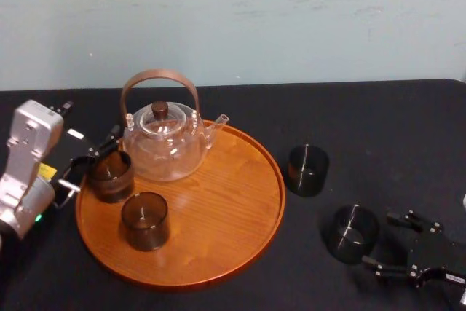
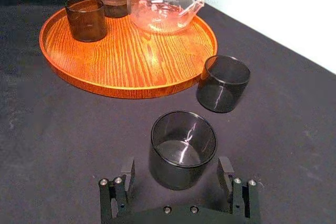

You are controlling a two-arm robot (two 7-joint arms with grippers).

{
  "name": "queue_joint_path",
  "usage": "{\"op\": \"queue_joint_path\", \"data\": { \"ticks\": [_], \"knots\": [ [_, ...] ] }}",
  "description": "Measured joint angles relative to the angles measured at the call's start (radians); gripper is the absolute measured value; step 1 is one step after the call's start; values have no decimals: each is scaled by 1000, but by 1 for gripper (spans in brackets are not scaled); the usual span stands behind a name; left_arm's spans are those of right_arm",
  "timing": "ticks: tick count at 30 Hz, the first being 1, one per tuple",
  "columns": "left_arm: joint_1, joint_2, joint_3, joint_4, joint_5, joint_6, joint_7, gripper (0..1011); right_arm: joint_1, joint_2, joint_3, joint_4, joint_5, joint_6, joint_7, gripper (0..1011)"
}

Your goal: Pick up the glass from the table and place it on the tray.

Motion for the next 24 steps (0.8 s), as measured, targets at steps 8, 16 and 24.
{"op": "queue_joint_path", "data": {
  "ticks": [8,16,24],
  "knots": [
    [0,0,0,0,0,0,0,1001,31,-17,-24,20,2,45,-3,1003],
    [0,0,0,0,0,0,0,1001,60,-24,-44,29,9,100,-16,1002],
    [0,0,0,0,0,0,0,1002,89,-23,-66,34,15,145,-17,1003]
  ]
}}
